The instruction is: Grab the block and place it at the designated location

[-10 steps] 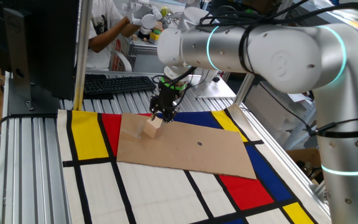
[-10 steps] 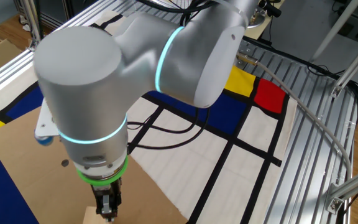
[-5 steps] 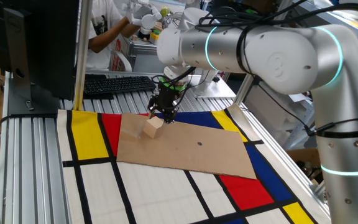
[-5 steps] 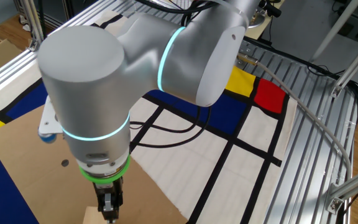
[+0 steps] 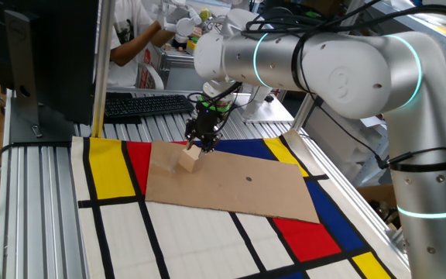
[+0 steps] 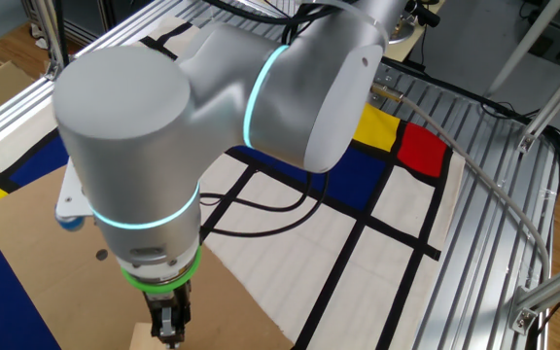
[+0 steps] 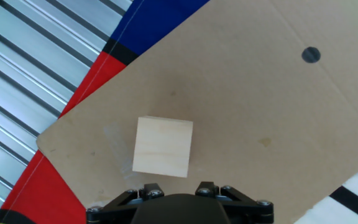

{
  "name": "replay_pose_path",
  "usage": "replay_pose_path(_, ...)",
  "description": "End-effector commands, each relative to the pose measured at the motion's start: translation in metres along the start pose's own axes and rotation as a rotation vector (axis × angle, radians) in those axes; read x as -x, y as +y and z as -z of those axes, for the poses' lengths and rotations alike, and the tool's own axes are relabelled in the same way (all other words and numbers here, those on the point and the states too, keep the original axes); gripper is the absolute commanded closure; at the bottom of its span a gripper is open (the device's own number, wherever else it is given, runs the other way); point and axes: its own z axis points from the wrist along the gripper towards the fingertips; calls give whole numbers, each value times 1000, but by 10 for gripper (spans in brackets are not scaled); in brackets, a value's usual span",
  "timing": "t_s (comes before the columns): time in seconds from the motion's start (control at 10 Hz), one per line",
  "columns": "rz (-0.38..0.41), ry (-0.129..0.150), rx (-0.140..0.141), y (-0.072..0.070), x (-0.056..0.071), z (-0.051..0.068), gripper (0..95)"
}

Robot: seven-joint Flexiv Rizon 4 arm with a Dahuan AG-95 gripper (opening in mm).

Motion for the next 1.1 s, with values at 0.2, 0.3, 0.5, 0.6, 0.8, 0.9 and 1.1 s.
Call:
replay_pose_path(0.2,14,2,4,-2,-2,0,570)
replay_pose_path(0.3,18,0,5,-2,-1,0,570)
replay_pose_path(0.5,24,9,-2,-3,0,0,570)
replay_pose_path(0.6,30,6,-1,-3,0,0,570)
replay_pose_path(0.8,45,6,-2,-3,0,0,570)
replay_pose_path(0.9,37,11,-11,-3,0,0,570)
replay_pose_path(1.1,41,18,-23,-3,0,0,380)
